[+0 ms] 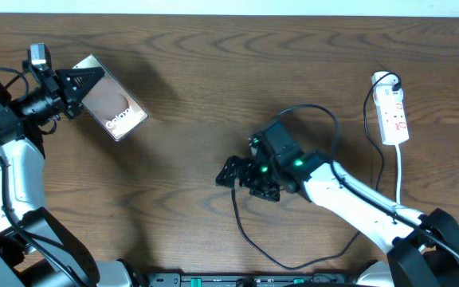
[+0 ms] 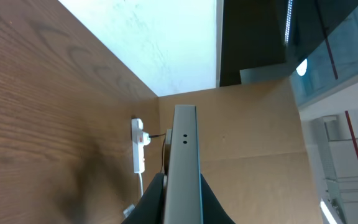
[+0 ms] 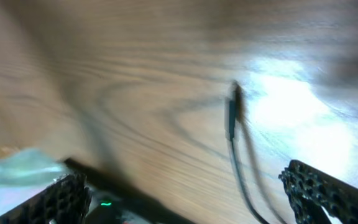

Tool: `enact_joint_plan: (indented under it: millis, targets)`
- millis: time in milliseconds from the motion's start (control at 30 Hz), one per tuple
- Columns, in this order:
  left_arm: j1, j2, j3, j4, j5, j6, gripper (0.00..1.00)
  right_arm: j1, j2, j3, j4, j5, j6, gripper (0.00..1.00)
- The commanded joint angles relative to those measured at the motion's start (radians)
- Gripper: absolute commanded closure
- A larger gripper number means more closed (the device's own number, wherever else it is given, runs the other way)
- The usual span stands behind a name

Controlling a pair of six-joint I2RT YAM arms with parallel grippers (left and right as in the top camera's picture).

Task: Plug charger to phone and switch on socket
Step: 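Lower the right gripper and close it on the black cable's connector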

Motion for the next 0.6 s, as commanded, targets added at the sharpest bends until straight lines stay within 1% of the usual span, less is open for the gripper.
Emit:
enact_joint_plan:
  millis: [0, 100, 200, 367, 567]
  targets:
    - [0.004, -0.015, 0.016, 0.006, 0.045, 0.017, 0.93, 0.072, -0.006, 0.063, -0.098, 0.241, -0.065, 0.01]
    - [0.004, -0.014, 0.016, 0.005, 0.045, 0.017, 0.93, 0.136, -0.005, 0.063, -0.188, 0.349, -0.009, 0.01]
    - [0.004, -0.014, 0.016, 0.005, 0.034, 0.024, 0.93, 0.192, 0.001, 0.063, -0.222, 0.418, 0.032, 0.01]
    - [0.004, -0.014, 0.016, 0.005, 0.030, 0.024, 0.93, 0.239, 0.033, 0.063, -0.200, 0.439, 0.043, 0.01]
    - [0.004, -0.014, 0.016, 0.005, 0.031, 0.024, 0.93, 0.249, 0.101, 0.064, -0.198, 0.434, 0.096, 0.01]
